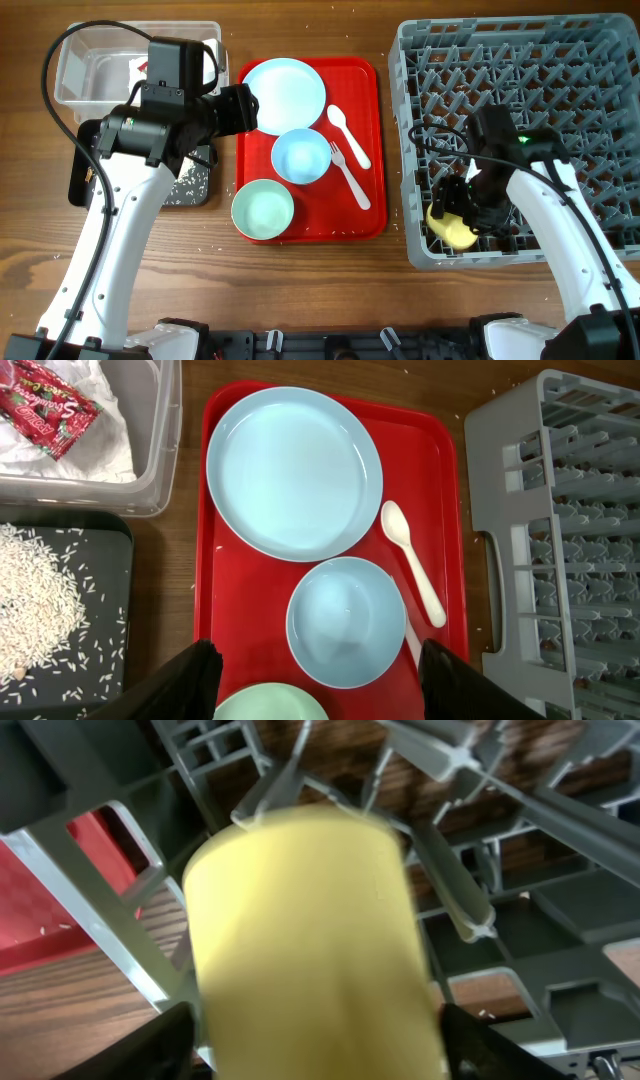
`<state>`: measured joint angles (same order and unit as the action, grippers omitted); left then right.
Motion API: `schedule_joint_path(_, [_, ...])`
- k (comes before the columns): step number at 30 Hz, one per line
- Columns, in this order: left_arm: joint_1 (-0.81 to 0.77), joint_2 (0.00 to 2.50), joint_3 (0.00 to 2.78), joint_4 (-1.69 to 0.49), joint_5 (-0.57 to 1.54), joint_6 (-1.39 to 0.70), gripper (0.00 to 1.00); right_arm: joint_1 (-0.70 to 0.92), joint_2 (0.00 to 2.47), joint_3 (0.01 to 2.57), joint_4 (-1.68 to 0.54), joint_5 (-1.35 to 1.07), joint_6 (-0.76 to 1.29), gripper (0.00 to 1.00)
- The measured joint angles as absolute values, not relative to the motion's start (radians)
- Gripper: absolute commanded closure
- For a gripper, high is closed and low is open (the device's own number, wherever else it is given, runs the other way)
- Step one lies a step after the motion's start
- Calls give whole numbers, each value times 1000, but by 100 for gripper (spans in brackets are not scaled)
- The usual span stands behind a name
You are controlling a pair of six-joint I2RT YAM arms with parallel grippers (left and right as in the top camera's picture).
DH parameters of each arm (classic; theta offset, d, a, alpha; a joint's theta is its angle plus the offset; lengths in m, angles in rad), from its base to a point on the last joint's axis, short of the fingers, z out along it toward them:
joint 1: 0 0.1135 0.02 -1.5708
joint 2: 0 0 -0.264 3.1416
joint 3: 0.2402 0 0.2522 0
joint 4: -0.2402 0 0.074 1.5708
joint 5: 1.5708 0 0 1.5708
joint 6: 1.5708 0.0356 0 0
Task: Sort waste into correct bins and load items into the dishwasher rack
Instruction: 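Place the yellow cup in the rack's front-left area with the right gripper, then grasp the light-blue bowl on the red tray with the right gripper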
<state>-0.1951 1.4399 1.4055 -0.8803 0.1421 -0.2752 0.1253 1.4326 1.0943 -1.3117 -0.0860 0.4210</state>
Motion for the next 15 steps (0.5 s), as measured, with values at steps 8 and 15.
schedule_joint_path(8, [-195,1440,1406,-883,140,-275,35,126,1440,1316,-1269,-126,397,25])
schedule_joint_path(15, [-195,1440,1406,-884,137,-275,33,295,1497,1427,-841,-247,439,37])
